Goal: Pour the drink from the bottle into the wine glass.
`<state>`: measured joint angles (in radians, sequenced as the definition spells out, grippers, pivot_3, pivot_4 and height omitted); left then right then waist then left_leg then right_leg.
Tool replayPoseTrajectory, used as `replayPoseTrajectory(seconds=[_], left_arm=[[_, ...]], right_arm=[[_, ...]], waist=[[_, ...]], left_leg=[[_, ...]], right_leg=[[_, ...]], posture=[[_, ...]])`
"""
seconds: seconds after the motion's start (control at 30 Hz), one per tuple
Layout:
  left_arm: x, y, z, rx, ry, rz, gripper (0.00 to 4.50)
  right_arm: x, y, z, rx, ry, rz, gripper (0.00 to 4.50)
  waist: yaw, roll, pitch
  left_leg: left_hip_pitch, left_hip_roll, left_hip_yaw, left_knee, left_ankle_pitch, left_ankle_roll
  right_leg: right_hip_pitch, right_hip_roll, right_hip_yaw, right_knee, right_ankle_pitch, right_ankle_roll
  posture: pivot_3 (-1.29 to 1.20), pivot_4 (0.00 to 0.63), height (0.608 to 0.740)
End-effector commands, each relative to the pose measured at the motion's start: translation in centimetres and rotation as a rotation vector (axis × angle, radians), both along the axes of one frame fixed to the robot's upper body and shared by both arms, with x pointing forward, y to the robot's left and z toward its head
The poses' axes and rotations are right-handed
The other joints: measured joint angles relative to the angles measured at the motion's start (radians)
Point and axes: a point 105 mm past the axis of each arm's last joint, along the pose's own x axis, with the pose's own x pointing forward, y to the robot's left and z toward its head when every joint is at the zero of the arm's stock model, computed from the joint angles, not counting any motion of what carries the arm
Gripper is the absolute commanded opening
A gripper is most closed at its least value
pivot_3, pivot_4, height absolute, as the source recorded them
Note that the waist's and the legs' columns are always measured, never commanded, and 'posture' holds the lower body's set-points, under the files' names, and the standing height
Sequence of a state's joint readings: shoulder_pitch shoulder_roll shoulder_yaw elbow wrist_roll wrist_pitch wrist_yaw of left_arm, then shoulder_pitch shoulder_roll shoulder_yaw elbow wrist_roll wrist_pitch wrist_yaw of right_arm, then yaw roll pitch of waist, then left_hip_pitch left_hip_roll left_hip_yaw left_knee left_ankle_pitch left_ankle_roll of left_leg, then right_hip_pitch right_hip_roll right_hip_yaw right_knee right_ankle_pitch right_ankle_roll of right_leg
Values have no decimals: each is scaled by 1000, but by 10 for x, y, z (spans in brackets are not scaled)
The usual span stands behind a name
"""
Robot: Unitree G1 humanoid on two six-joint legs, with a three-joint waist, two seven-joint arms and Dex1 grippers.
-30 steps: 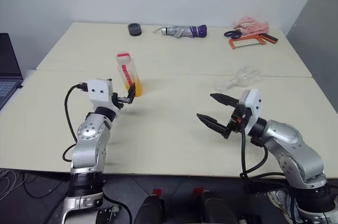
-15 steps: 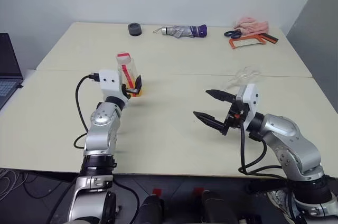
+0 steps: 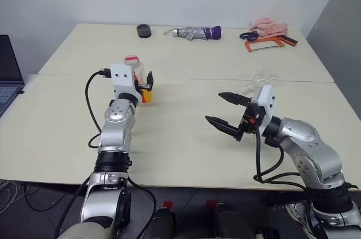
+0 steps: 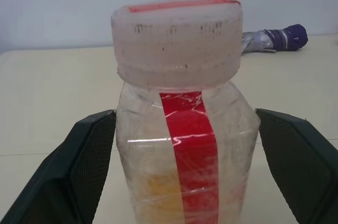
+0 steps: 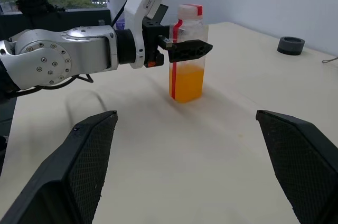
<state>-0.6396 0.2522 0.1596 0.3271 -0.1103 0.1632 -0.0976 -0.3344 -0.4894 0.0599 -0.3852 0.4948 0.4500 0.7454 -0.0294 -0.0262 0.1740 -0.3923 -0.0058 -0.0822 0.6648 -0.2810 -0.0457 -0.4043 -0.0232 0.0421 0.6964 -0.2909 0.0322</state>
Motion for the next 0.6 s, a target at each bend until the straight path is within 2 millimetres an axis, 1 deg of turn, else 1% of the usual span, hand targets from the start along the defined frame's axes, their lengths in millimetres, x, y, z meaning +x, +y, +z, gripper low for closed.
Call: replayPoseTrajectory(seconds=[0.03, 0.37, 0.6], left_arm=[[3, -2, 19, 19, -57, 15, 4437], [8, -3, 22, 37, -45, 39, 4437], [9, -2, 20, 42, -28, 47, 4437]], right_arm=[[-2, 2, 13, 22, -37, 15, 4500], [0, 4, 15, 33, -33, 18, 4500], [0, 6, 17, 38, -39, 30, 4500]], waist=[[0, 0, 0], [0, 0, 0], [0, 0, 0]], left_leg=[[0, 0, 0, 0, 0, 0], [0, 0, 0, 0, 1, -1], [0, 0, 0, 0, 1, -2]], right_leg=[[0, 0, 0, 0, 0, 0], [0, 0, 0, 0, 0, 0], [0, 0, 0, 0, 0, 0]], posture=[[0, 150, 740], [0, 150, 740], [0, 150, 740]])
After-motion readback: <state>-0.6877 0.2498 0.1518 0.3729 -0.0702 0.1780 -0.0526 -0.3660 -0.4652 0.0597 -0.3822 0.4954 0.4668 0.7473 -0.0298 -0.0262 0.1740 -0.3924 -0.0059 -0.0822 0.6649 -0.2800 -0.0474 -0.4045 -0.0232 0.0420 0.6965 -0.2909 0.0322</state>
